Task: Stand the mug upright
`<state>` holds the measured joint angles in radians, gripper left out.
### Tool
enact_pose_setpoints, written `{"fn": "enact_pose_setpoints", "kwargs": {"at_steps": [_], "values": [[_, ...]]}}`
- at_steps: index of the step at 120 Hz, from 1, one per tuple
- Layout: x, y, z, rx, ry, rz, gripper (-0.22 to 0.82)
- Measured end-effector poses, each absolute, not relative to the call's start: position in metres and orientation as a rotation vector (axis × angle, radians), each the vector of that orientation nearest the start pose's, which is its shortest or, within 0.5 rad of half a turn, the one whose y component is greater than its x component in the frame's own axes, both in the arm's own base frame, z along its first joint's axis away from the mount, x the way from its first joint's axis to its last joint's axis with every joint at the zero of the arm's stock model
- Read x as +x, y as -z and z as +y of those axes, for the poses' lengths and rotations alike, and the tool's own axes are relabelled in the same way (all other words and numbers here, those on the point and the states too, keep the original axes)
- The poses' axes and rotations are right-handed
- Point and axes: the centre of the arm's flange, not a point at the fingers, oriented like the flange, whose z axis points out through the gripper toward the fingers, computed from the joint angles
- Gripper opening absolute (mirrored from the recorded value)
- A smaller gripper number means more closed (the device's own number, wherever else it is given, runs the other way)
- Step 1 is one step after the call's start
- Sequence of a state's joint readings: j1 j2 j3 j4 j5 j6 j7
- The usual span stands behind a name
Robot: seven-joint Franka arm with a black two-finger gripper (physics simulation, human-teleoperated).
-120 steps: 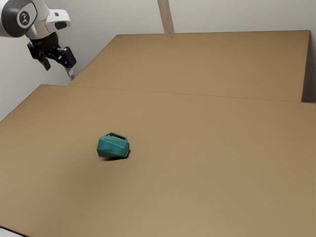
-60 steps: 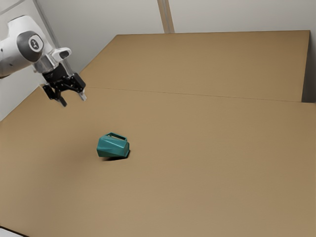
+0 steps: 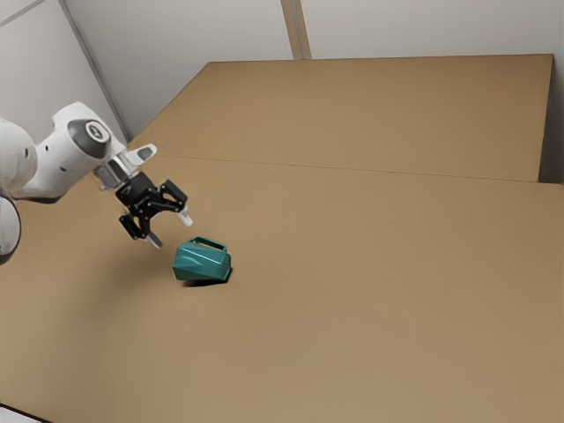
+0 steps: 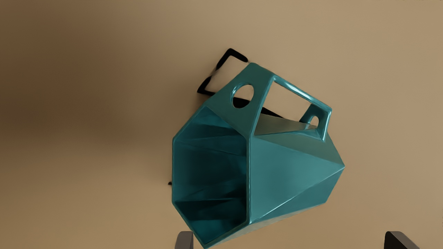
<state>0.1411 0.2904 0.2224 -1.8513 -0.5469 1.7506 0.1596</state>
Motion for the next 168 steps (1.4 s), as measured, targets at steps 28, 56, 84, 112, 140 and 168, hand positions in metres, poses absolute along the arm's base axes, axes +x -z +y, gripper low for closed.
{"fn": "enact_pose_setpoints", "kwargs": {"at_steps": [28, 56, 84, 112, 140, 168], "values": [[0.581, -0.324, 0.162, 2.518, 0.304, 0.571, 0.6], [0.587, -0.306, 0.158, 2.477, 0.278, 0.606, 0.6], [0.589, -0.293, 0.138, 2.389, 0.283, 0.627, 0.46], [0.595, -0.297, 0.128, 2.379, 0.267, 0.617, -0.01], [0.605, -0.305, 0.107, 2.387, 0.252, 0.573, -0.14], [0.609, -0.32, 0.09, 2.433, 0.23, 0.537, -0.17]]}}
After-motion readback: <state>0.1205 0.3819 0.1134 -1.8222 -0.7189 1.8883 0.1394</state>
